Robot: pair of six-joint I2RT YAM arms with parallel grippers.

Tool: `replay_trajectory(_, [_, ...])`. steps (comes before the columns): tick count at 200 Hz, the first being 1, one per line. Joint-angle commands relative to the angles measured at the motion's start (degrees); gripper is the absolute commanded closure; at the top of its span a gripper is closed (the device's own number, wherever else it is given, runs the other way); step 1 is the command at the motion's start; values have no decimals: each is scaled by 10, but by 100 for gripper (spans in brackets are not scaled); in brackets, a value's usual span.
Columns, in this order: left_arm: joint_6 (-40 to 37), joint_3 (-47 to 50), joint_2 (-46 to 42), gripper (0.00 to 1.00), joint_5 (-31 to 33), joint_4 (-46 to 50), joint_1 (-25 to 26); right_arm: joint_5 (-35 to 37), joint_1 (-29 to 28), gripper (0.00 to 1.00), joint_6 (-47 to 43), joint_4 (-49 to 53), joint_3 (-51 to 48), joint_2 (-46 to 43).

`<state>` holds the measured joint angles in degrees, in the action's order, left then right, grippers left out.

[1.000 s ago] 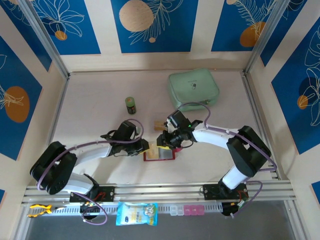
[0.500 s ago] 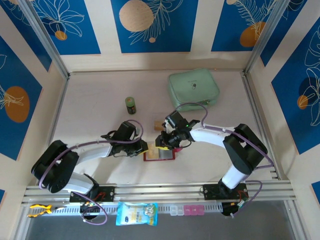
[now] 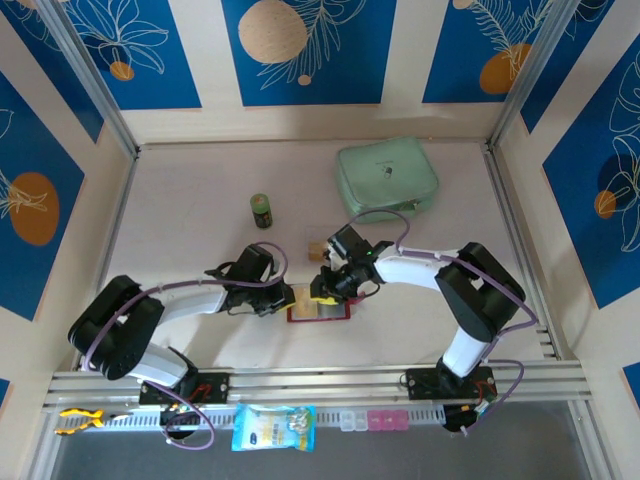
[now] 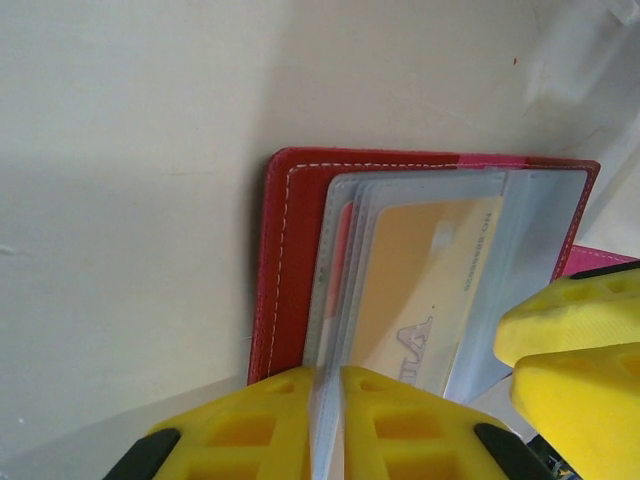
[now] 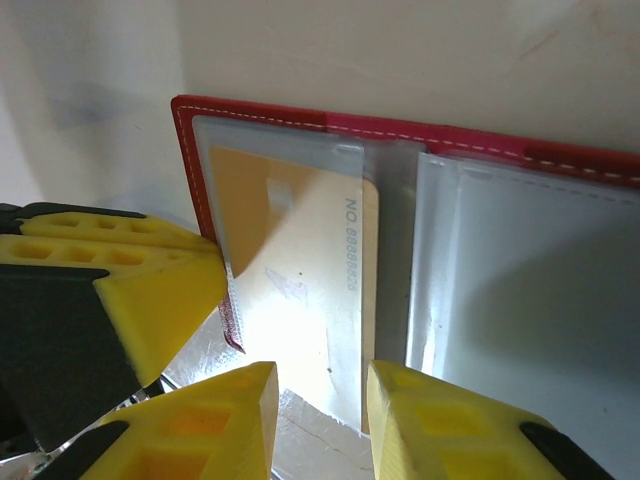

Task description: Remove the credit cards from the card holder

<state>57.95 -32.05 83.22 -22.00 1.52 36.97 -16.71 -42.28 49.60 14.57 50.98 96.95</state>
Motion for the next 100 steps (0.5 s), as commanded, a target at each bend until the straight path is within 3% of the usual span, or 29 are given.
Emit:
replay_trajectory(1, [-14,2,7,87,1,8,-5,-18,-5,70,4,-1,18,9])
replay_trajectory(100, [-15,-2,12,89,8,28,-5,-1,-11,72,-5,27,35,35])
